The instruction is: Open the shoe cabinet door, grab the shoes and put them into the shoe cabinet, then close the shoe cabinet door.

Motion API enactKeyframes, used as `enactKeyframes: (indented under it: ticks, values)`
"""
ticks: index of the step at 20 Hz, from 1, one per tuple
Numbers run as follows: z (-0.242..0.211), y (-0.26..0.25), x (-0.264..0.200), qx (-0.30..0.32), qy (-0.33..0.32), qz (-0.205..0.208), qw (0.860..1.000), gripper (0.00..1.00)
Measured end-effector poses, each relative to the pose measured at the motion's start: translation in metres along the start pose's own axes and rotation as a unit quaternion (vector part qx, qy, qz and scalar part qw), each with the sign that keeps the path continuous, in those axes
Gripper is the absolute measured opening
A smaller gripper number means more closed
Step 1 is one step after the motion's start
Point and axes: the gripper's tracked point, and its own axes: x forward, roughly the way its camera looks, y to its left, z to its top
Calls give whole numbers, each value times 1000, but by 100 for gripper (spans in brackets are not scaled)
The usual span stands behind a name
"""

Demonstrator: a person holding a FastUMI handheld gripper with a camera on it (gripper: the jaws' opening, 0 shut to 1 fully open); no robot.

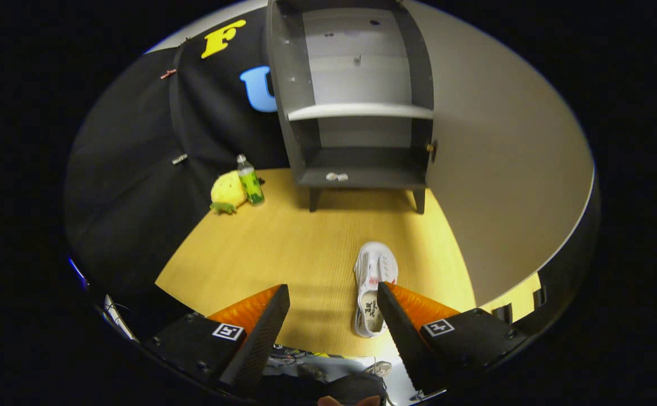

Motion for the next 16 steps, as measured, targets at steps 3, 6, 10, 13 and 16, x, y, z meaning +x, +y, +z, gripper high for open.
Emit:
enactKeyframes:
  ticks: [3, 6, 10, 13, 16]
  values:
    - [-33, -11, 46, 25, 25, -15, 999, 99]
    - [-54, -20, 87, 41, 32, -23, 998, 93]
    - [-65, -29, 129, 51, 22, -39, 998, 84]
    - [-51, -34, 155, 48, -23, -48, 997, 65]
    - [-38, -41, 170, 50, -58, -65, 995, 61]
